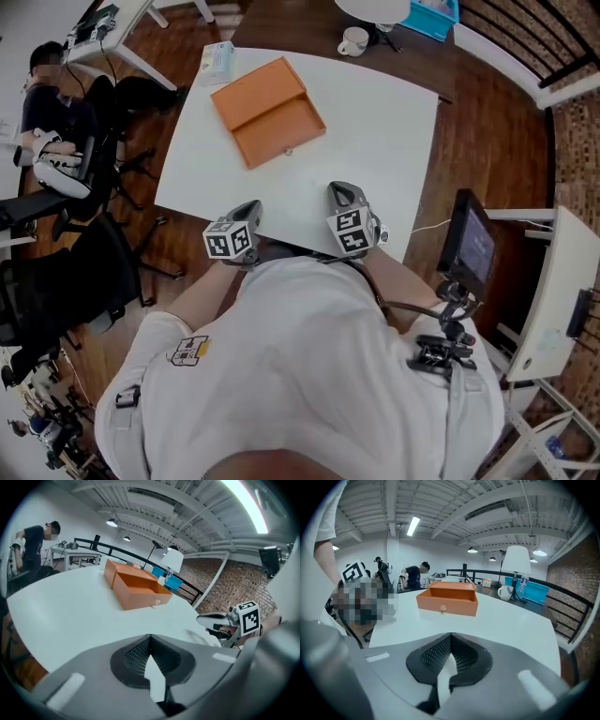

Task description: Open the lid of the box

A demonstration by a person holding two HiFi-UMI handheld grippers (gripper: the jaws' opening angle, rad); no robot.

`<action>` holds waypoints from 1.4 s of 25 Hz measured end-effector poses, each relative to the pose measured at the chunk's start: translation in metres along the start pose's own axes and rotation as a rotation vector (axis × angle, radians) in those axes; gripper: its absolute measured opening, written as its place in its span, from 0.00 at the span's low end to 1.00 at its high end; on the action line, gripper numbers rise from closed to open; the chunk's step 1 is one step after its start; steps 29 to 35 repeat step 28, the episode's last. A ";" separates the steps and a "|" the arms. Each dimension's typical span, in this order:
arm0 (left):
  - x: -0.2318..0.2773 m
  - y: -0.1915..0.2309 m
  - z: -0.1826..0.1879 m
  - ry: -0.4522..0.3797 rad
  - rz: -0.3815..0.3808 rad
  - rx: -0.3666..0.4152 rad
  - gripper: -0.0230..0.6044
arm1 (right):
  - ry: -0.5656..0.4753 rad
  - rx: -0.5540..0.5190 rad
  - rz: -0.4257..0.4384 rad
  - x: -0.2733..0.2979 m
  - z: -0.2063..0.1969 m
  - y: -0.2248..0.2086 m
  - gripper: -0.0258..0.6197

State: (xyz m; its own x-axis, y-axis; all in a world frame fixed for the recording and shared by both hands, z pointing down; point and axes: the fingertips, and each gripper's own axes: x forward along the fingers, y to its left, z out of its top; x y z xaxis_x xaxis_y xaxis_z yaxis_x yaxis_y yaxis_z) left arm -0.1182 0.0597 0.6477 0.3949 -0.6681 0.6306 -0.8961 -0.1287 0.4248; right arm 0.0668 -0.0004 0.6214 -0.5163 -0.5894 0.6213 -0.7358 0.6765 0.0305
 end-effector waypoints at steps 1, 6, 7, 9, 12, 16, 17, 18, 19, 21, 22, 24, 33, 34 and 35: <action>-0.003 -0.004 -0.001 -0.006 0.003 -0.001 0.04 | -0.005 -0.007 0.000 -0.006 0.000 0.000 0.04; -0.012 -0.008 -0.003 -0.025 0.007 -0.004 0.04 | -0.020 -0.035 -0.002 -0.018 0.003 0.003 0.04; -0.013 -0.006 -0.003 -0.025 0.009 -0.005 0.04 | -0.024 -0.036 -0.001 -0.018 0.004 0.004 0.04; -0.014 -0.005 -0.004 -0.027 0.012 -0.007 0.04 | -0.031 -0.036 -0.001 -0.018 0.006 0.007 0.04; -0.014 -0.003 -0.005 -0.028 0.015 -0.006 0.04 | -0.036 -0.037 -0.002 -0.018 0.007 0.009 0.04; -0.012 0.004 -0.006 -0.024 0.027 -0.013 0.04 | -0.037 -0.033 -0.006 -0.018 0.007 0.011 0.04; -0.010 0.006 -0.007 -0.023 0.029 -0.018 0.04 | -0.036 -0.030 -0.008 -0.017 0.006 0.012 0.04; -0.009 0.007 -0.007 -0.022 0.031 -0.022 0.04 | -0.036 -0.026 -0.010 -0.017 0.005 0.011 0.04; -0.008 0.008 -0.008 -0.020 0.032 -0.026 0.04 | -0.036 -0.023 -0.012 -0.018 0.005 0.011 0.04; -0.007 0.007 -0.010 -0.015 0.035 -0.028 0.04 | -0.036 -0.018 -0.016 -0.021 0.003 0.010 0.04; -0.007 0.006 -0.011 -0.012 0.035 -0.030 0.04 | -0.037 -0.017 -0.018 -0.022 0.003 0.010 0.04; -0.005 0.005 -0.012 -0.007 0.032 -0.031 0.04 | -0.040 -0.018 -0.021 -0.023 0.003 0.009 0.04; 0.000 0.005 -0.012 0.000 0.027 -0.028 0.04 | -0.044 -0.023 -0.026 -0.021 0.006 0.007 0.04; 0.000 0.005 -0.012 0.000 0.027 -0.028 0.04 | -0.044 -0.023 -0.026 -0.021 0.006 0.007 0.04; 0.000 0.005 -0.012 0.000 0.027 -0.028 0.04 | -0.044 -0.023 -0.026 -0.021 0.006 0.007 0.04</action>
